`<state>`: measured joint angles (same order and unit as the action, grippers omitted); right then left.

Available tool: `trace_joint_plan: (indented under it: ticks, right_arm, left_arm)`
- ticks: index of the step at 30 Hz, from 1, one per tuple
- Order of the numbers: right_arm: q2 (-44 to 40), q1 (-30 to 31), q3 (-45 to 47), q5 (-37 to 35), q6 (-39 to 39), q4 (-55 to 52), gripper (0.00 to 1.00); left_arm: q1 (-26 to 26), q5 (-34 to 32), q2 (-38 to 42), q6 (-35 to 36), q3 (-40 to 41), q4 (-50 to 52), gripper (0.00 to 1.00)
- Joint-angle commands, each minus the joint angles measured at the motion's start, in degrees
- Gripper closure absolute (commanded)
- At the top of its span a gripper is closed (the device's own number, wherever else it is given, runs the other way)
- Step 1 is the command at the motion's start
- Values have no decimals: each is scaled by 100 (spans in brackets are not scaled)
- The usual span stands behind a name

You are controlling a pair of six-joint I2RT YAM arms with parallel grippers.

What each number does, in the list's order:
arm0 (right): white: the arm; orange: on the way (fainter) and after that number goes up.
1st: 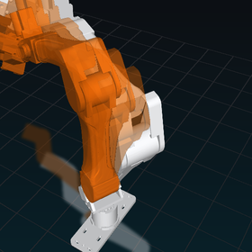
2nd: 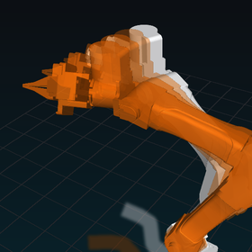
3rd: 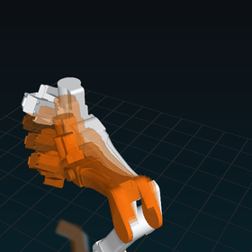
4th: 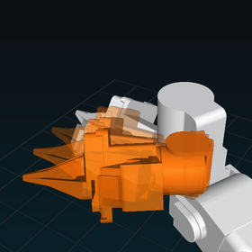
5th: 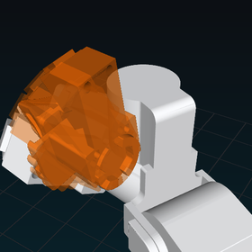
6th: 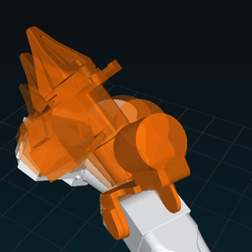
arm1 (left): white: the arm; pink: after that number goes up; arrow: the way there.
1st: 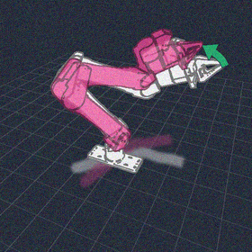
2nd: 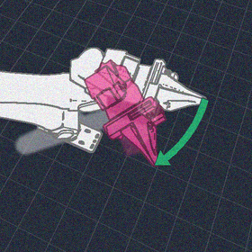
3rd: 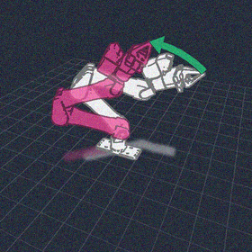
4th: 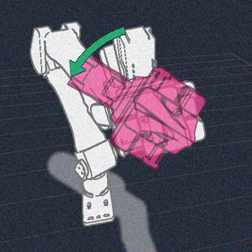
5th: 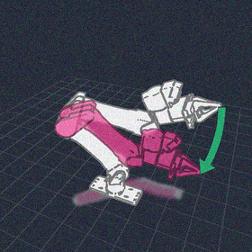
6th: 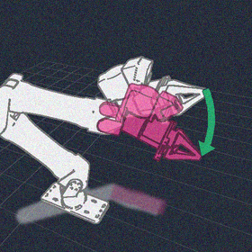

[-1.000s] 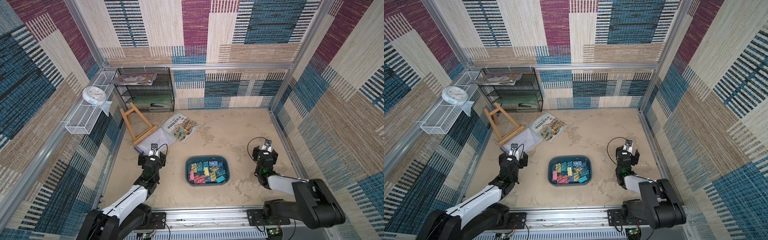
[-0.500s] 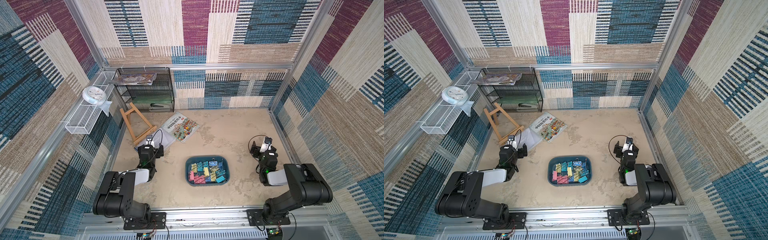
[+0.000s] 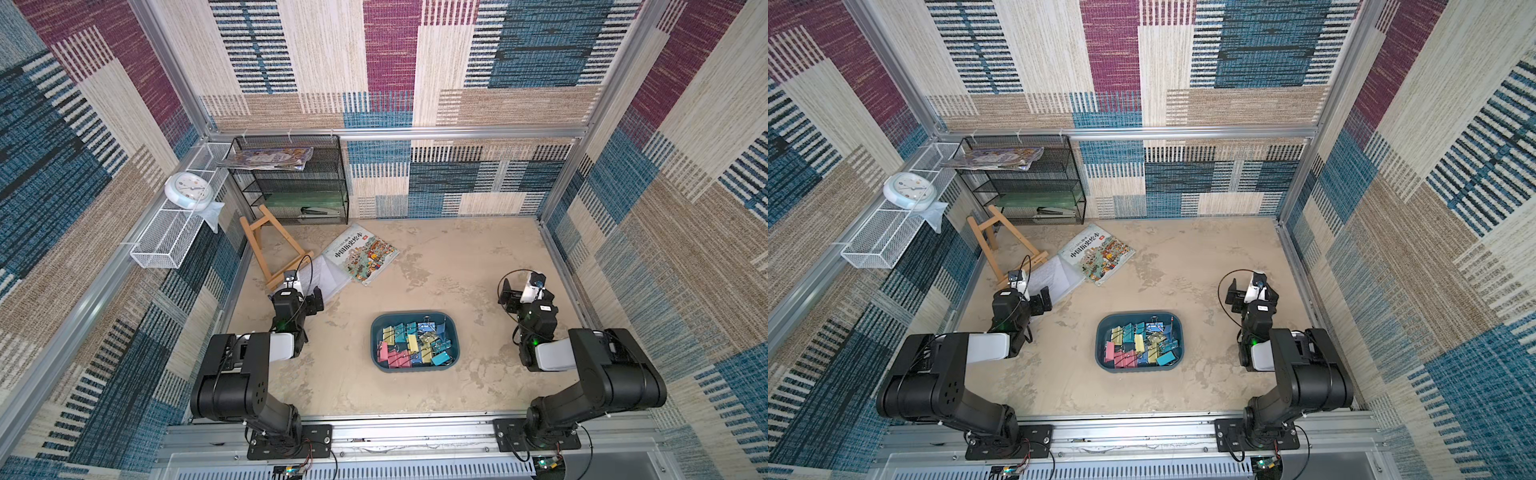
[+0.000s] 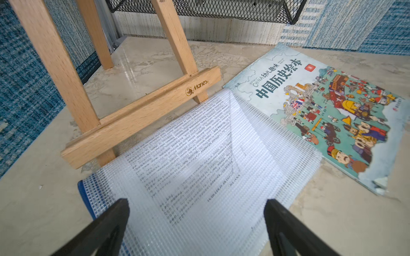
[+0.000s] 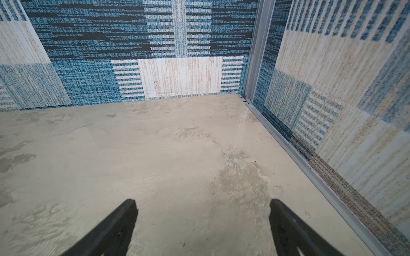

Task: Put the binder clips in the storage box
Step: Reset both arms

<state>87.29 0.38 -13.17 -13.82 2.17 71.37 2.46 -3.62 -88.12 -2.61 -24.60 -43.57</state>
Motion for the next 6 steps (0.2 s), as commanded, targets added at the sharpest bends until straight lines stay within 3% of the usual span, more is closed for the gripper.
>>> trace_joint_plan:
  ticks: [1, 6]
  right_arm:
    - [-19, 6, -28, 20, 20, 17, 2]
    - [-19, 6, -27, 21, 17, 17, 0]
  left_arm:
    - [9, 98, 5, -29, -10, -186, 1]
    - [5, 111, -21, -29, -60, -92, 1]
